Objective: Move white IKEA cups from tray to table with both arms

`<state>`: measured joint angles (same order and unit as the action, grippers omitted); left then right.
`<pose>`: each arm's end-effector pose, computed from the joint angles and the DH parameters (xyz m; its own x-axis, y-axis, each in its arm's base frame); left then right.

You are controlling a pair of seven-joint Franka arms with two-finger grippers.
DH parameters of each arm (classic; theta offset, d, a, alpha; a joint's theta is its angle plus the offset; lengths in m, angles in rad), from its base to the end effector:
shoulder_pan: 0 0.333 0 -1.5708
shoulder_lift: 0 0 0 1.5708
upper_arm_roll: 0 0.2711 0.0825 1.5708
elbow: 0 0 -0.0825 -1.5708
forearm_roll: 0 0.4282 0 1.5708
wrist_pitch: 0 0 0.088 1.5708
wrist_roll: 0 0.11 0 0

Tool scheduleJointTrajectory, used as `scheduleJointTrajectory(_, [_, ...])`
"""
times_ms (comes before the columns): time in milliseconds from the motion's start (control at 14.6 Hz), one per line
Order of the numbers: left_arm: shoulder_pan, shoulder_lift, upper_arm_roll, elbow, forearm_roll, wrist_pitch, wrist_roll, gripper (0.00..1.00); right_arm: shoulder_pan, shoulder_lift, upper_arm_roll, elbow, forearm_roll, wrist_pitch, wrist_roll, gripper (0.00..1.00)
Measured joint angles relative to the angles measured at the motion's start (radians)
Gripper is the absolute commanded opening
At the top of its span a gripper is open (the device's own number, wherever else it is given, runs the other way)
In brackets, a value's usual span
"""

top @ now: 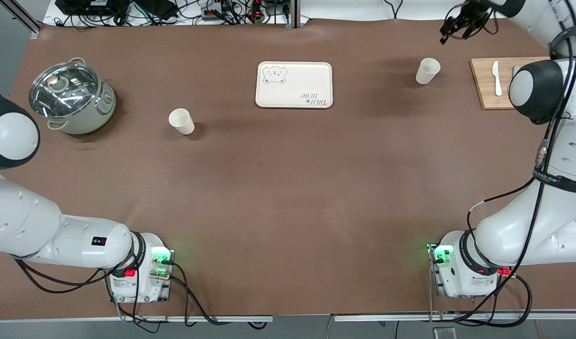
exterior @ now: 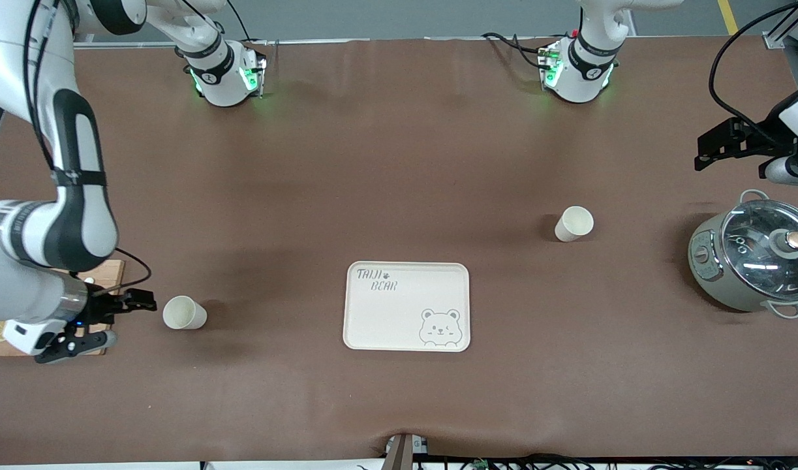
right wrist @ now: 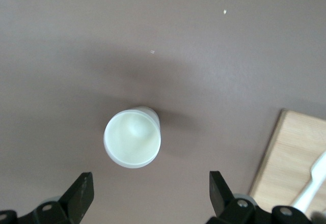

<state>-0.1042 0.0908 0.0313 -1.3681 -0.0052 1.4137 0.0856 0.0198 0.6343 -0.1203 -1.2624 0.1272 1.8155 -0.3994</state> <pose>0.6043 -0.0456 0.6115 0.9863 -0.1586 -0.0448 -0.1585 -0.9873 0.0062 0.7368 -0.0464 0.3292 0.9582 0.2815 -0.0518 0.2773 -0.9578 -0.0756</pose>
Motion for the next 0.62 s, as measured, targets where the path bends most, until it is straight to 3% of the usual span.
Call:
scheduleJointTrajectory(275, [0.002, 0.0, 0.001, 0.001, 0.001, 0.0, 0.0, 1.0, 0.001, -0.025, -0.036, 0.175, 0.0, -0.293, 0.033, 1.0])
scheduleJointTrajectory(618, [0.003, 0.0, 0.001, 0.003, 0.026, 0.0, 0.0, 1.0, 0.009, -0.224, -0.037, 0.209, -0.03, -0.503, 0.137, 1.0])
